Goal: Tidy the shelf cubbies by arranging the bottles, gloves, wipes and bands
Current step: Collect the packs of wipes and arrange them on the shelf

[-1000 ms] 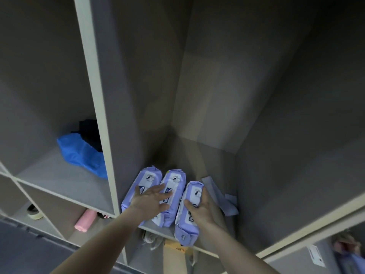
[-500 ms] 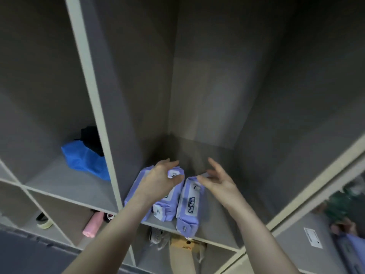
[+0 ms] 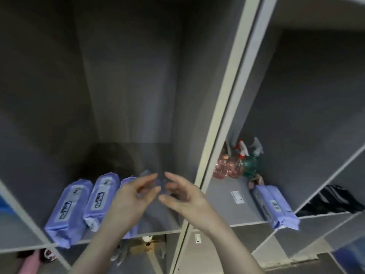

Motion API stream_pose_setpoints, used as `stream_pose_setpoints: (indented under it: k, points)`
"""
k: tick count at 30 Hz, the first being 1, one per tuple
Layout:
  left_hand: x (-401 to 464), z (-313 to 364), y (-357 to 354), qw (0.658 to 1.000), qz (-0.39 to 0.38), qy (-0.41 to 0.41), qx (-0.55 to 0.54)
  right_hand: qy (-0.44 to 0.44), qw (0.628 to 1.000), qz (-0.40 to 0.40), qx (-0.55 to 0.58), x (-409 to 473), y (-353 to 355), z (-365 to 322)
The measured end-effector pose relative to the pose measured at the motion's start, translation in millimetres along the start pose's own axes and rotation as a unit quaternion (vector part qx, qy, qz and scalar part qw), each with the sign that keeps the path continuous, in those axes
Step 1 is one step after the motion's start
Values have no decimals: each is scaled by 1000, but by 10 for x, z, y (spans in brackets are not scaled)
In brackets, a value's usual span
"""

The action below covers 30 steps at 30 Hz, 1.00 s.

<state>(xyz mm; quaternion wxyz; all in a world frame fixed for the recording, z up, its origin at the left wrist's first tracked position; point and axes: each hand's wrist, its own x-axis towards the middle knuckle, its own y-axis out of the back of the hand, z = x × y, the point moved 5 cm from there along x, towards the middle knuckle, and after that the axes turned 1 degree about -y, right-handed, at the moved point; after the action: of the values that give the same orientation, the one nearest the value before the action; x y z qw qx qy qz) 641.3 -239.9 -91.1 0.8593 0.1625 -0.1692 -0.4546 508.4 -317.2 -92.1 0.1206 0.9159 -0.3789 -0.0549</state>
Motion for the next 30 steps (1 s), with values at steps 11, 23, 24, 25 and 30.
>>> stream_pose_setpoints:
  k: [11, 23, 24, 25, 30]
  points:
    - [-398, 757, -1457, 998, -24, -16, -63, -68, 992, 106, -27, -968, 1529, 638]
    - [-434, 783, -2898, 992, -57, 91, -59, -166, 976, 84, -116, -1201, 2757, 1439]
    - [-389, 759, -2958, 992, -63, 96, -50, -172, 973, 81, -128, -1142, 2807, 1504]
    - [-333, 726, -3026, 991, -71, 103, -40, -176, 971, 82, -142, -1065, 2863, 1583]
    - [-32, 557, -3291, 984, -133, 120, 2, -216, 930, 111, -275, -620, 3143, 2113]
